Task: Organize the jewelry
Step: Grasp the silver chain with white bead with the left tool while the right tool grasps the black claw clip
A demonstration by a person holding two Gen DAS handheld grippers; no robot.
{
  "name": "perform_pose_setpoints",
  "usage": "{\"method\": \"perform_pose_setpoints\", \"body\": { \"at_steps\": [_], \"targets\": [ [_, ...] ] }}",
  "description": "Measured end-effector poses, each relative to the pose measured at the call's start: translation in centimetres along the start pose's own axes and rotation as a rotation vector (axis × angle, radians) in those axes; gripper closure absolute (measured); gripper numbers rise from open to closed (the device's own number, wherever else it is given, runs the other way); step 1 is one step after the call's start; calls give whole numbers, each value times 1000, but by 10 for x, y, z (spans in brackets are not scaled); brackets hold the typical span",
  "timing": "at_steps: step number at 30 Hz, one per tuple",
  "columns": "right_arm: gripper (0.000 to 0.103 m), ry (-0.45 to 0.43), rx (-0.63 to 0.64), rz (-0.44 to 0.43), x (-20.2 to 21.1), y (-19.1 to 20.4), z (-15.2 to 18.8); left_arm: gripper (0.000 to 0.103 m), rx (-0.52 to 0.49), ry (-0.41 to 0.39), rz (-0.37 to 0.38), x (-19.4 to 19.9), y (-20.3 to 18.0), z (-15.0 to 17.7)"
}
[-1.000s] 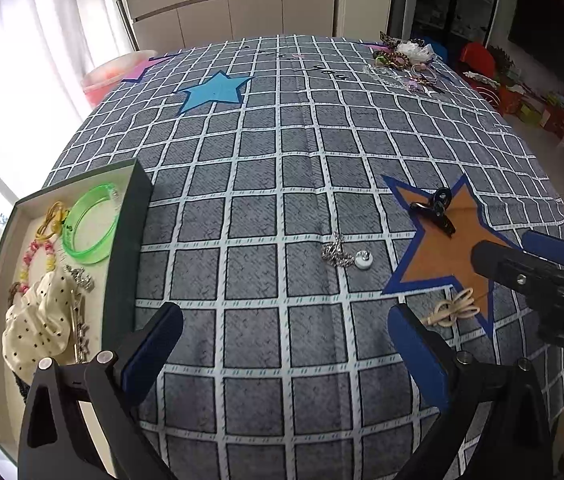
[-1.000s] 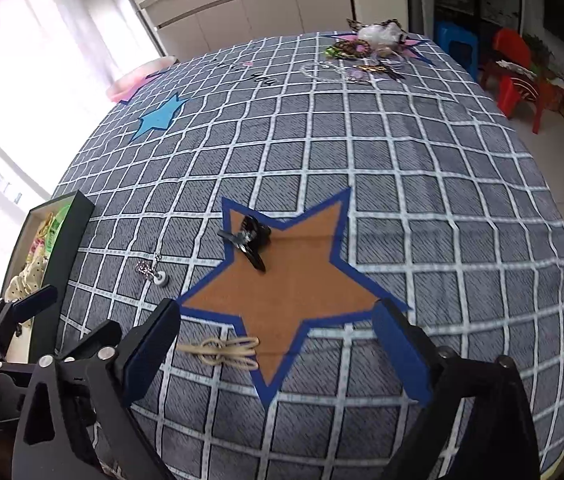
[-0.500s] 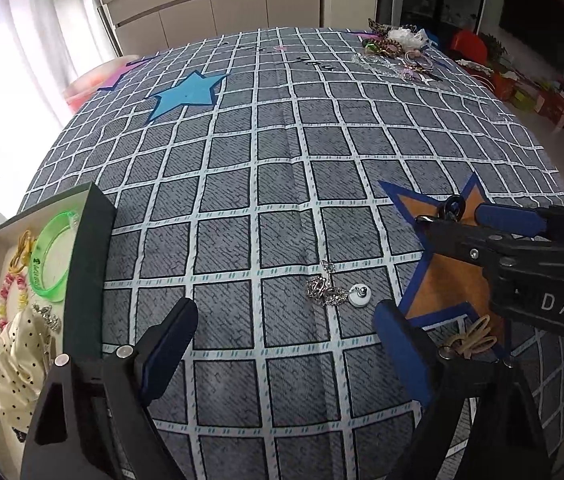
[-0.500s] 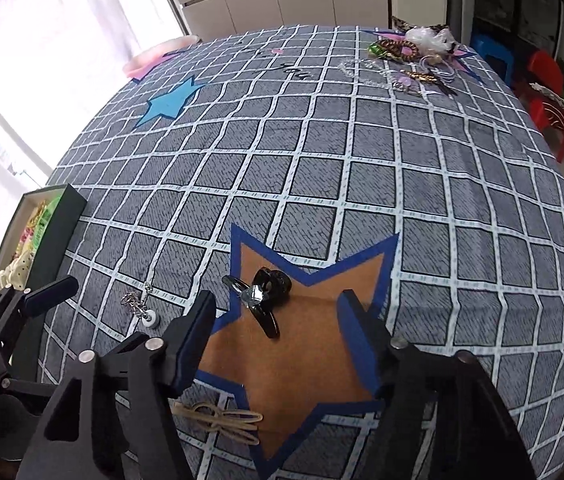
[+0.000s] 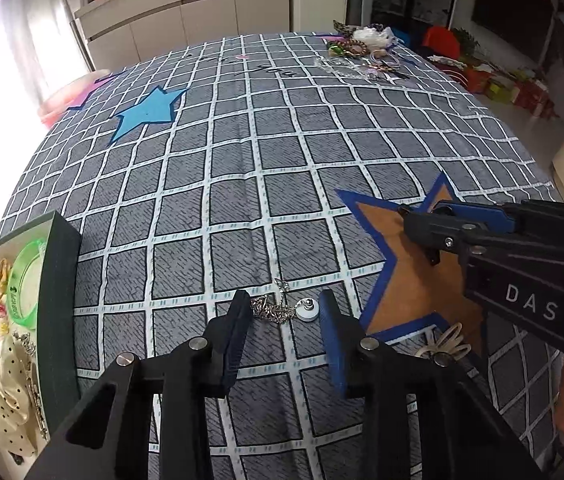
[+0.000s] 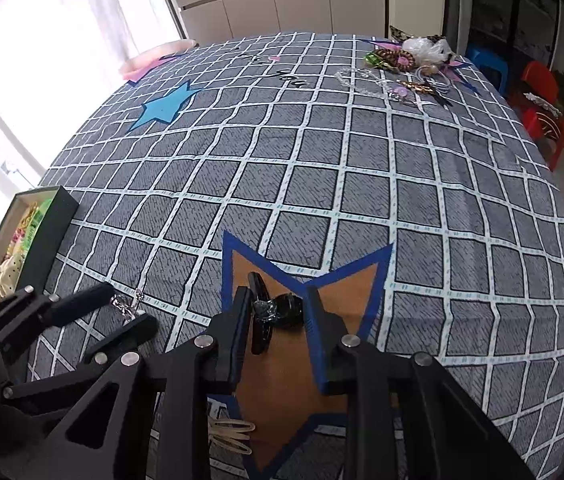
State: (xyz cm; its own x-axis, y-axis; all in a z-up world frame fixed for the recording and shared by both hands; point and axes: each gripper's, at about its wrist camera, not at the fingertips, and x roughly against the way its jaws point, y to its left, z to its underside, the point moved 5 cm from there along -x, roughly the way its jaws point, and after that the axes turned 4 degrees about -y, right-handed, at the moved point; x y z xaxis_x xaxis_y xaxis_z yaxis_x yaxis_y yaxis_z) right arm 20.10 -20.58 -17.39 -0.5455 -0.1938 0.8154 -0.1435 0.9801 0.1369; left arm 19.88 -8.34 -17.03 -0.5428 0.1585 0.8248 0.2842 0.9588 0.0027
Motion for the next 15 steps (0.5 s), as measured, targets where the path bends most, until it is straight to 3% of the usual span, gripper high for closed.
{"method": "perform_pose_setpoints", "body": {
  "at_steps": [15],
  "targets": [
    [75, -62, -102, -53, 42, -8, 14, 60, 47, -45, 39, 48, 9, 8]
  ]
}}
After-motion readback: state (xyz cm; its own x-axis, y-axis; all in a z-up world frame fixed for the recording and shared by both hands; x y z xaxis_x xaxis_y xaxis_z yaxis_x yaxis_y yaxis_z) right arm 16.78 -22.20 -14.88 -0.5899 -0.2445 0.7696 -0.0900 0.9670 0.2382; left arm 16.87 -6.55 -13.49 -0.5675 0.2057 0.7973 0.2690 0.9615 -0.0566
